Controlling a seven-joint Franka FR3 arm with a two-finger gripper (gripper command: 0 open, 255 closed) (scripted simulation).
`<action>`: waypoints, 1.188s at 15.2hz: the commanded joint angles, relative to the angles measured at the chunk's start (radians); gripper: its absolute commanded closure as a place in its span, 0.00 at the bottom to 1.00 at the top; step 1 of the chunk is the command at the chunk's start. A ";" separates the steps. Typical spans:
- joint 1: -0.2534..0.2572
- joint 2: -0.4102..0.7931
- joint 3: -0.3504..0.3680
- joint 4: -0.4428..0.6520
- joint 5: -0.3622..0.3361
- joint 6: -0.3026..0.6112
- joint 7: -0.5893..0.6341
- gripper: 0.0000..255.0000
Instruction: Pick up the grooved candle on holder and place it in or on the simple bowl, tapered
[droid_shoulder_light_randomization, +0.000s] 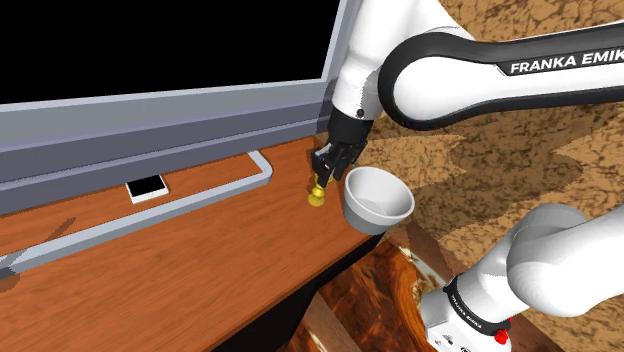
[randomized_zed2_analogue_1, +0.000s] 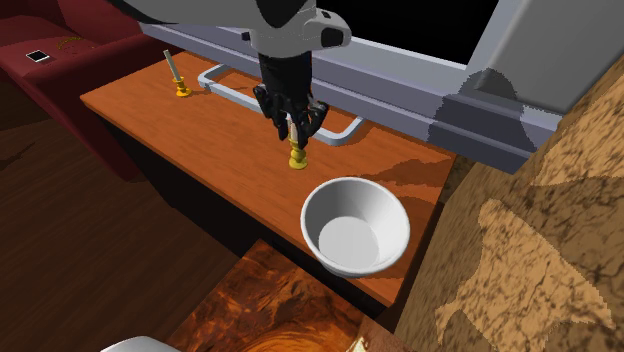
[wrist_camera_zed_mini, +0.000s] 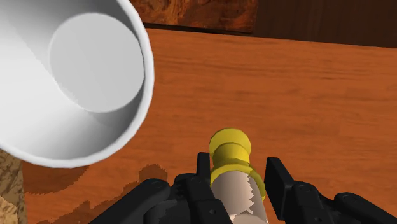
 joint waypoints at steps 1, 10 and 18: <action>0.000 -0.006 -0.003 0.021 -0.001 -0.027 0.001 1.00; -0.003 -0.034 -0.022 0.120 -0.008 -0.154 -0.002 1.00; -0.008 -0.071 -0.052 0.175 -0.014 -0.248 -0.024 1.00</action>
